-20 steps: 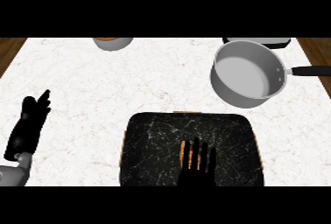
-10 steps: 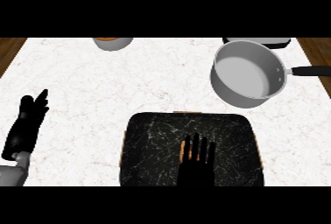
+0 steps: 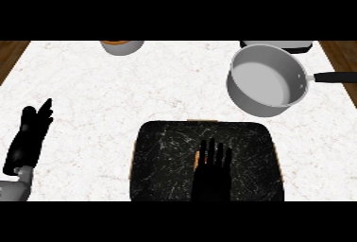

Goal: Pick the croissant from the tray and place it in the pot

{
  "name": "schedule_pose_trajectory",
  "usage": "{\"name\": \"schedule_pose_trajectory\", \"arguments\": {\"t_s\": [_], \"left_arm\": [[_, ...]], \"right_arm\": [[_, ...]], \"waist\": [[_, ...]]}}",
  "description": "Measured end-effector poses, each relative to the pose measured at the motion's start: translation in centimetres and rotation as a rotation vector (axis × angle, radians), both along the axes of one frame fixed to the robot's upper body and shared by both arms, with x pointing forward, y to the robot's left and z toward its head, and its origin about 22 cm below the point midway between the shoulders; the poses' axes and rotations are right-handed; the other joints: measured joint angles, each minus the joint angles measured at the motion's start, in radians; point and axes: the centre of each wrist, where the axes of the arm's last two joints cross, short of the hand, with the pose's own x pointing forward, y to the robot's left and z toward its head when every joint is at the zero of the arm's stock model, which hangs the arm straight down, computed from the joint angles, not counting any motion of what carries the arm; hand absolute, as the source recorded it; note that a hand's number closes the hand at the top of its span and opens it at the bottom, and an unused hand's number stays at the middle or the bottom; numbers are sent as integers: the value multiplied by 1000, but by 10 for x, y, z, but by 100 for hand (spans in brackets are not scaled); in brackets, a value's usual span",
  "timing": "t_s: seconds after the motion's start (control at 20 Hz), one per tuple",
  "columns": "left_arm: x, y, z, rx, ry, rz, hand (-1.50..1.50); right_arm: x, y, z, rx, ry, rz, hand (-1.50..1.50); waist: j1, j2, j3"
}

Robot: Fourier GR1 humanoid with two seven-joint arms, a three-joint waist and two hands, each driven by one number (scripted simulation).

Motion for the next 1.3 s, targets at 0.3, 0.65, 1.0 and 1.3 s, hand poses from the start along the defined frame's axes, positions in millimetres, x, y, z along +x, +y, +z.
{"name": "schedule_pose_trajectory", "arguments": {"t_s": [0.3,0.65,1.0,1.3], "left_arm": [[4,-5,2,2,1,0,0],[3,3,4,2,2,-3,0],[0,4,-2,8,3,9,0],[-3,9,0,5,-6,44,0]], "right_arm": [[7,0,-2,-10,-24,35,150],[6,5,-2,-100,-112,96,150],[1,-2,6,-181,-236,130,150],[36,-112,22,-101,-207,46,150]], "waist": [[-3,-2,-2],[-3,0,0],[-7,3,1],[-53,12,9]]}}
